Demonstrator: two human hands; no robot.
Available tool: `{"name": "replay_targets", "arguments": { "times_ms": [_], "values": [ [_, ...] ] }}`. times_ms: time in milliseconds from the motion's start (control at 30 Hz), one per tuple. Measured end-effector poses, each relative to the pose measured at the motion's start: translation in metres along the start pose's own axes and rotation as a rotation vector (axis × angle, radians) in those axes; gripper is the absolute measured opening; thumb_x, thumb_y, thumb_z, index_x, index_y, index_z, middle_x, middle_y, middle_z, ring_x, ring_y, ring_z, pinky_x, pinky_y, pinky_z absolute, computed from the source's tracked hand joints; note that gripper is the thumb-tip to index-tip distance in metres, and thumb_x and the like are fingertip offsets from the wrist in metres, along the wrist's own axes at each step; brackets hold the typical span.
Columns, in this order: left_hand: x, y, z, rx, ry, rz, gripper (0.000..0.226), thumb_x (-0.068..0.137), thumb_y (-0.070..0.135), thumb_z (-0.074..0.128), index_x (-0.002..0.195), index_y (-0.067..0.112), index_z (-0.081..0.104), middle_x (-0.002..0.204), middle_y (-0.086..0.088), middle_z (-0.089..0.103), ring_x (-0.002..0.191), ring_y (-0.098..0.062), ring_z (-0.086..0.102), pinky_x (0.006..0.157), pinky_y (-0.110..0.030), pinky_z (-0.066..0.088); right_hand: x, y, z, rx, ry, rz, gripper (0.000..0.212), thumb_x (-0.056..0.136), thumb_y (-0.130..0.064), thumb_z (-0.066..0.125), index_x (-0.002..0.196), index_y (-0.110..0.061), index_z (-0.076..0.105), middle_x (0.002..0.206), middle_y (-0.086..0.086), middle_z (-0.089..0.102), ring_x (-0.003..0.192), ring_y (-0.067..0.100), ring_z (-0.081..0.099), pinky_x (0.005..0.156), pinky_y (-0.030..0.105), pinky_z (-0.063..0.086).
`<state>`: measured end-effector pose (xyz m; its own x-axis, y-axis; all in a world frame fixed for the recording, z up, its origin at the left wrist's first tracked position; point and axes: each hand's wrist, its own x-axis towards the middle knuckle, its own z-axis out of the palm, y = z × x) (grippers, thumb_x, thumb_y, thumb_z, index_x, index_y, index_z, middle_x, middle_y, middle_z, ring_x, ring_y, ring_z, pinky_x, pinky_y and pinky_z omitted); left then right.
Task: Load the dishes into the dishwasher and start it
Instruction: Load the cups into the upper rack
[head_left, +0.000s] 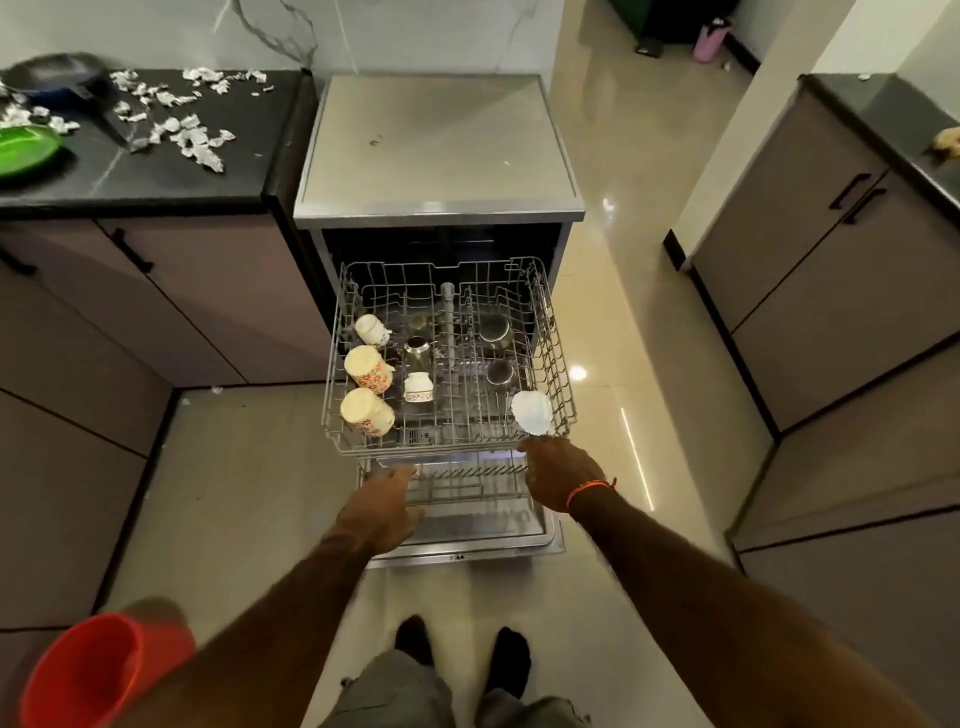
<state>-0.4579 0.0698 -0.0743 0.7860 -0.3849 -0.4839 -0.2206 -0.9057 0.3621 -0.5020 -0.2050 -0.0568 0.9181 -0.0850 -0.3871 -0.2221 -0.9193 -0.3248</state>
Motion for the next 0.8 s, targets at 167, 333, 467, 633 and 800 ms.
{"name": "replay_targets", "arguments": {
  "times_ms": [167, 333, 467, 633, 800],
  "values": [
    [0.029, -0.005, 0.004, 0.033, -0.013, 0.004, 0.072, 0.093, 0.041, 0.065, 0.154, 0.018, 0.034, 0.159, -0.005, 0.040, 0.141, -0.029, 0.042, 0.114, -0.044, 0.040, 0.032, 0.008, 0.012, -0.061, -0.018, -0.007, 0.043, 0.086, -0.022, 0.058, 0.129, -0.022, 0.055, 0.128, 0.009, 0.064, 0.113, 0.033, 0.063, 0.090, 0.047, 0.056],
    [0.074, -0.005, 0.012, 0.124, 0.021, 0.083, 0.076, 0.096, 0.041, 0.060, 0.158, 0.017, 0.024, 0.163, -0.007, 0.031, 0.148, -0.028, 0.032, 0.120, -0.044, 0.028, 0.066, 0.020, 0.035, -0.162, -0.057, -0.041, 0.059, 0.084, -0.024, 0.062, 0.141, -0.020, 0.045, 0.145, 0.006, 0.051, 0.129, 0.030, 0.050, 0.102, 0.049, 0.049],
    [0.132, -0.019, 0.033, 0.246, 0.038, 0.103, 0.075, 0.100, 0.042, 0.053, 0.160, 0.019, 0.015, 0.167, -0.008, 0.020, 0.154, -0.029, 0.017, 0.125, -0.047, 0.015, 0.112, 0.037, 0.068, -0.262, -0.051, -0.136, 0.059, 0.088, -0.014, 0.055, 0.145, -0.024, 0.042, 0.150, 0.002, 0.046, 0.134, 0.028, 0.045, 0.105, 0.047, 0.043],
    [0.179, -0.047, 0.048, 0.320, -0.037, 0.140, 0.051, 0.104, 0.027, 0.043, 0.154, 0.030, 0.034, 0.144, -0.004, 0.057, 0.128, -0.024, 0.055, 0.111, -0.044, 0.042, 0.149, 0.045, 0.094, -0.266, -0.001, -0.238, 0.055, 0.090, 0.000, 0.047, 0.137, -0.028, 0.057, 0.126, 0.005, 0.068, 0.113, 0.029, 0.064, 0.093, 0.044, 0.054],
    [0.197, -0.060, 0.041, 0.478, -0.065, 0.217, 0.058, 0.101, 0.007, 0.042, 0.151, 0.036, 0.034, 0.119, -0.003, 0.067, 0.097, -0.021, 0.067, 0.082, -0.036, 0.059, 0.166, 0.047, 0.101, -0.306, -0.040, -0.309, 0.050, 0.094, -0.006, 0.049, 0.139, -0.027, 0.052, 0.121, 0.004, 0.070, 0.104, 0.027, 0.069, 0.083, 0.041, 0.059]
  ]
}}
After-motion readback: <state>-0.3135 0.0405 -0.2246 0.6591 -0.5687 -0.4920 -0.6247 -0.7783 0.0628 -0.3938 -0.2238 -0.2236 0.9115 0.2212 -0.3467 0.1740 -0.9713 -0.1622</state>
